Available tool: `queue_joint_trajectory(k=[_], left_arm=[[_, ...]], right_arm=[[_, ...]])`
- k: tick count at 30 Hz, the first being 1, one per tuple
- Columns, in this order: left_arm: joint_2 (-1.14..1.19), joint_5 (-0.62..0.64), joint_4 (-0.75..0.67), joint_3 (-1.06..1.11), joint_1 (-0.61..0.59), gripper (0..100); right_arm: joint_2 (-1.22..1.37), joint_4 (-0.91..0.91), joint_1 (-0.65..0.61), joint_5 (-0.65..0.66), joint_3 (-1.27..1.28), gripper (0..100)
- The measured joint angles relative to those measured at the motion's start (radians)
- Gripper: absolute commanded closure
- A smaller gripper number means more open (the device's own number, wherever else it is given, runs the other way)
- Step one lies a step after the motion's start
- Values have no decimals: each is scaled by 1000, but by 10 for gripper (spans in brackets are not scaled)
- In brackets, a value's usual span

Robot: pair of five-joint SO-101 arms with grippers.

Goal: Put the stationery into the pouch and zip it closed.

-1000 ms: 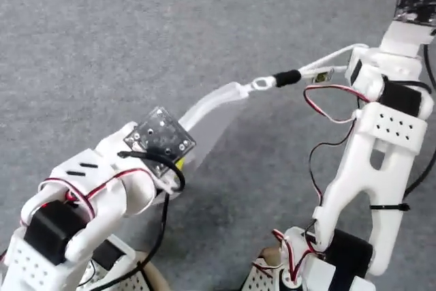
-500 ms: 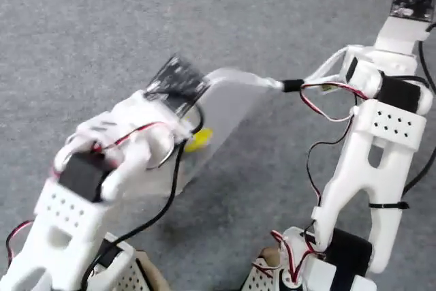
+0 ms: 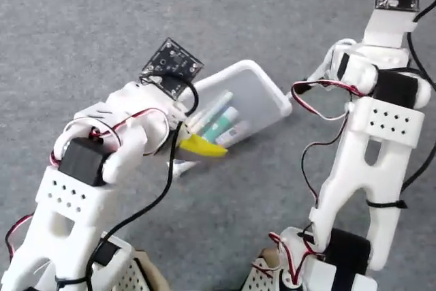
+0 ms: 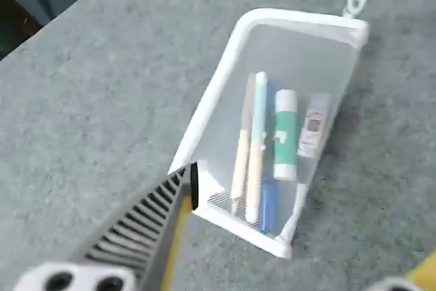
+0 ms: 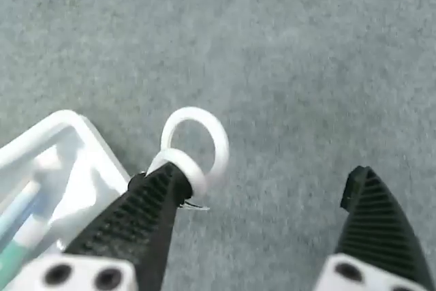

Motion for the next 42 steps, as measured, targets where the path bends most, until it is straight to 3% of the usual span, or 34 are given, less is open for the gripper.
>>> queue_joint_trajectory(k=[10, 17, 26, 32, 37, 42], left_arm=[[2, 0, 72, -20, -40, 782], [-100, 2, 210, -84, -95, 940], [-311, 3, 264, 32, -149, 945], [-486, 3, 287, 153, -239, 945], [-631, 3, 322, 252, -296, 946], [-735, 3, 334, 384, -362, 946]], right_arm=[[0, 218, -44, 0, -158, 985], [0, 358, -43, 6, -207, 986], [-11, 491, -43, 6, -213, 986], [-221, 531, -43, 8, -210, 985], [-474, 531, -43, 8, -72, 985], [-681, 460, -29, 80, 264, 985]])
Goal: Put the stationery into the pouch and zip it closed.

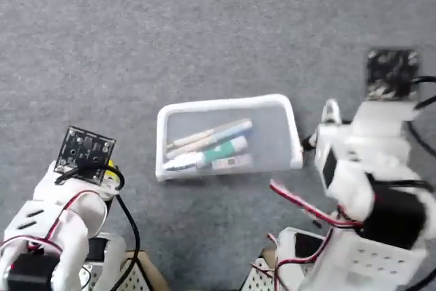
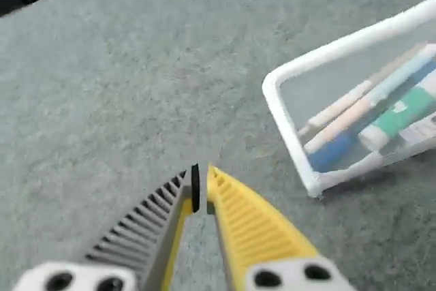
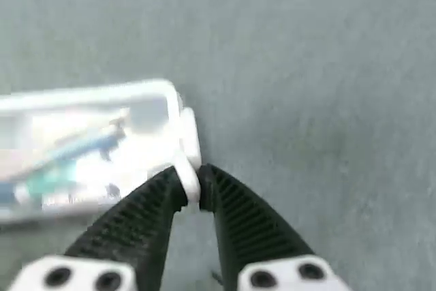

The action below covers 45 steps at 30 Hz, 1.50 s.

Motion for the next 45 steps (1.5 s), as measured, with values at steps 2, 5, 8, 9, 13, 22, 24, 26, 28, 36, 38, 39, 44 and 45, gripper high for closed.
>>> queue_joint_trajectory(k=[2, 5, 8, 9, 13, 22, 24, 26, 28, 36, 38, 39, 44, 45], left_arm=[[-46, 0, 0, 66, -34, 946], [-115, -2, 0, 169, -71, 946], [-175, -2, 0, 222, -101, 946], [-190, -2, 0, 226, -110, 946], [-241, -2, -17, 273, -130, 946], [-262, -3, -117, 476, -132, 946], [-261, -3, -132, 529, -132, 946], [-261, -5, -147, 562, -132, 946], [-261, -5, -155, 578, -132, 946], [-261, -5, -164, 686, -132, 946], [-261, -5, -181, 709, -132, 946], [-261, -5, -192, 718, -132, 946], [-261, -5, -239, 792, -132, 946], [-261, -5, -244, 809, -132, 946]], right_arm=[[-92, -68, 38, 38, 150, 985], [-252, -189, 123, 74, 381, 985], [-433, -295, 196, 83, 595, 985], [-489, -319, 207, 86, 661, 984], [-706, -353, 227, 115, 895, 985], [-832, -359, 230, 161, 1129, 985], [-832, -359, 230, 161, 1148, 985], [-832, -359, 230, 161, 1172, 985], [-832, -362, 230, 161, 1200, 985], [-832, -362, 230, 161, 1316, 985], [-832, -362, 229, 163, 1341, 984], [-832, -362, 229, 163, 1353, 984], [-832, -362, 229, 163, 1381, 984], [-832, -362, 229, 163, 1381, 984]])
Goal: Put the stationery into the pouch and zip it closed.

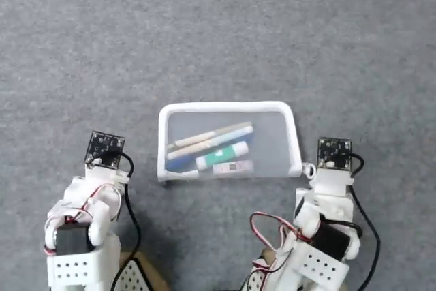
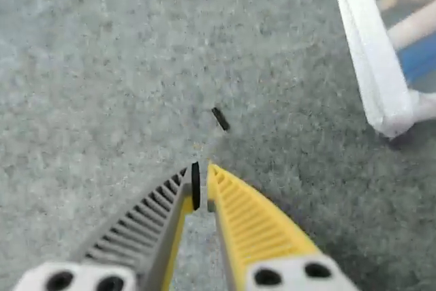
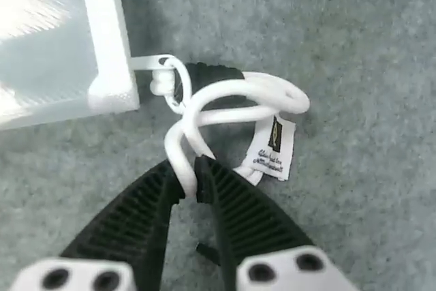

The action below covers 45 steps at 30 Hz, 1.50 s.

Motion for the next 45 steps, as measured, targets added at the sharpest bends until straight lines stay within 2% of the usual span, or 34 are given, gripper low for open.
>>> queue_joint_trajectory(k=[2, 5, 9, 13, 21, 34, 40, 45], left_arm=[[6, 0, -5, 11, 0, 943], [3, 0, -5, 12, 0, 922], [3, 0, -6, 0, 0, 807], [2, 0, -6, -6, 0, 710], [2, 0, -6, -6, 0, 713], [2, 0, -9, -6, 0, 715], [2, 0, -9, -6, 0, 728], [2, 0, -9, -6, 0, 860]], right_arm=[[0, 0, 0, 2, 0, 977], [0, 0, -8, 0, -15, 884], [0, -35, -23, 0, -69, 754], [0, -103, -23, 2, -81, 755], [0, -115, -101, 46, -178, 676], [0, -115, -276, 49, -255, 686], [0, -114, -293, 49, -187, 852], [0, -114, -293, 49, -118, 933]])
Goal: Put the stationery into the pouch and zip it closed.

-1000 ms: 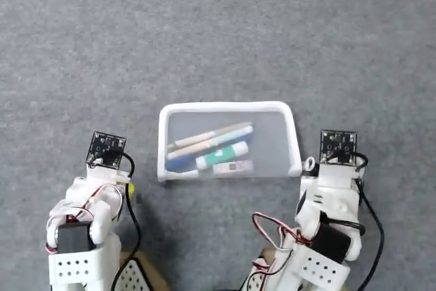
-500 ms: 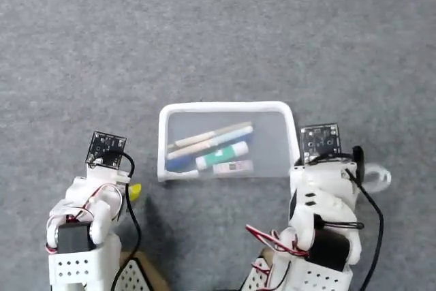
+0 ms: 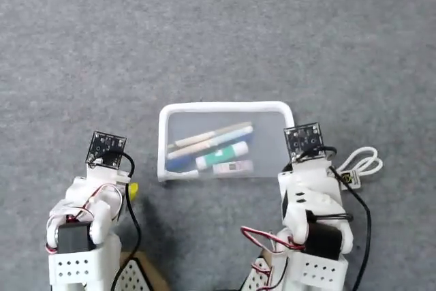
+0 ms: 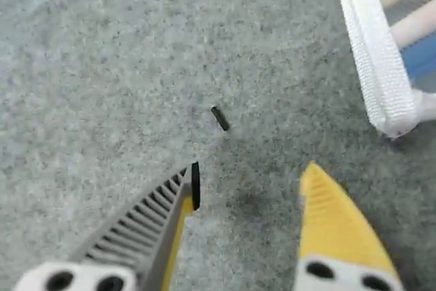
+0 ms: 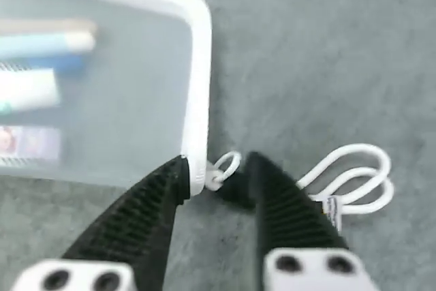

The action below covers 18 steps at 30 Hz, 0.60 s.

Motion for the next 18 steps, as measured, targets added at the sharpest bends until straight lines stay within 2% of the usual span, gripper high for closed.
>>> queue_joint_trajectory(k=[7, 13, 18], left_arm=[[0, 0, 0, 0, 0, 957], [2, 0, 0, 28, 0, 960], [-3, 0, 0, 40, 0, 961]], right_arm=[[0, 0, 0, 0, 74, 984], [0, 5, -2, 0, 121, 984], [0, 78, -2, 2, 126, 985]])
